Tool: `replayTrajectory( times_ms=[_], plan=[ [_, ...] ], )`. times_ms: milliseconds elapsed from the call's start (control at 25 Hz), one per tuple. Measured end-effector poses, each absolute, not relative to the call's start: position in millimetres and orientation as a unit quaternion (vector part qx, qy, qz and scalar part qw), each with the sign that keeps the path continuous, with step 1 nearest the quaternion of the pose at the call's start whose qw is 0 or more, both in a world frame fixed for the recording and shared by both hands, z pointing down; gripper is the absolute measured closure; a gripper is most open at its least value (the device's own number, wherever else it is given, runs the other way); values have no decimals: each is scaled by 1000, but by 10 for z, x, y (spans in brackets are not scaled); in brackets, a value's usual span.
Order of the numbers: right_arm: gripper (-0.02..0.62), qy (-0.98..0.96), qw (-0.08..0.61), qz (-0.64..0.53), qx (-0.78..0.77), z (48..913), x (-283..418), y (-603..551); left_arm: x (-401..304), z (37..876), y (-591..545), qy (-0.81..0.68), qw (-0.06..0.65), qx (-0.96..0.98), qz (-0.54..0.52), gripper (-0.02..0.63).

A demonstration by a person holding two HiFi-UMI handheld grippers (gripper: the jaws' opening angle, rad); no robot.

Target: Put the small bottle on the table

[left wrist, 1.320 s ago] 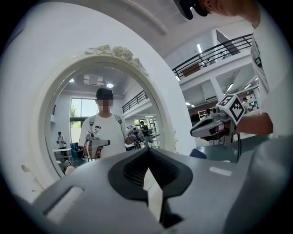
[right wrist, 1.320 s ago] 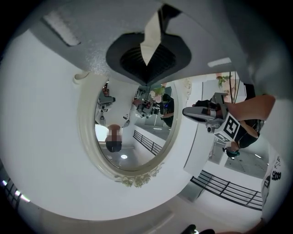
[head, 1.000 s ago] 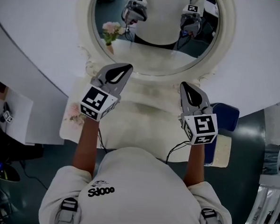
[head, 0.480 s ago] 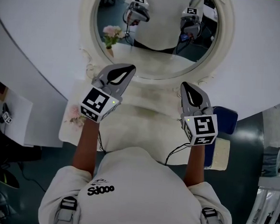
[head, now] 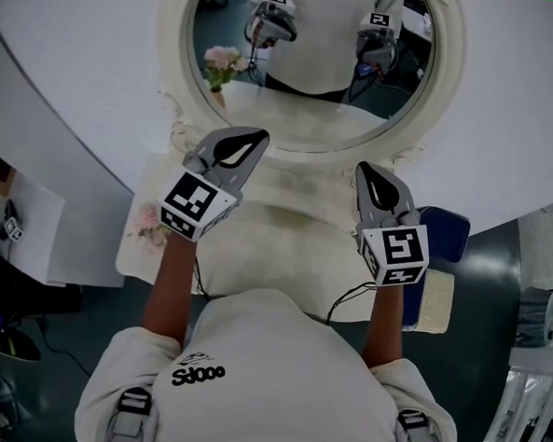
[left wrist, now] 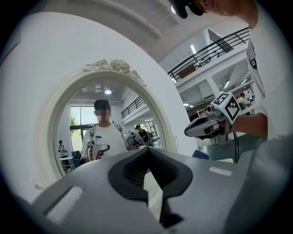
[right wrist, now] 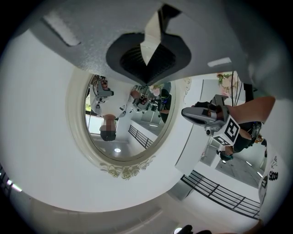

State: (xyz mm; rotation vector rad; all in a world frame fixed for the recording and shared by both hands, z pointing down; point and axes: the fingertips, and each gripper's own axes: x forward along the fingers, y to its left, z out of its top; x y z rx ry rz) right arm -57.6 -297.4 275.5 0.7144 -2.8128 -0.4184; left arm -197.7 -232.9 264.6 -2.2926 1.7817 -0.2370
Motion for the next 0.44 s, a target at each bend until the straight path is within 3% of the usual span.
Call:
replayTrajectory(
  times_ms=[440],
  plan=[
    [594, -953, 112, -131, 249, 2845, -507, -2918, -1941, 2786, -2272, 603, 95, -788, -84, 588]
  ],
)
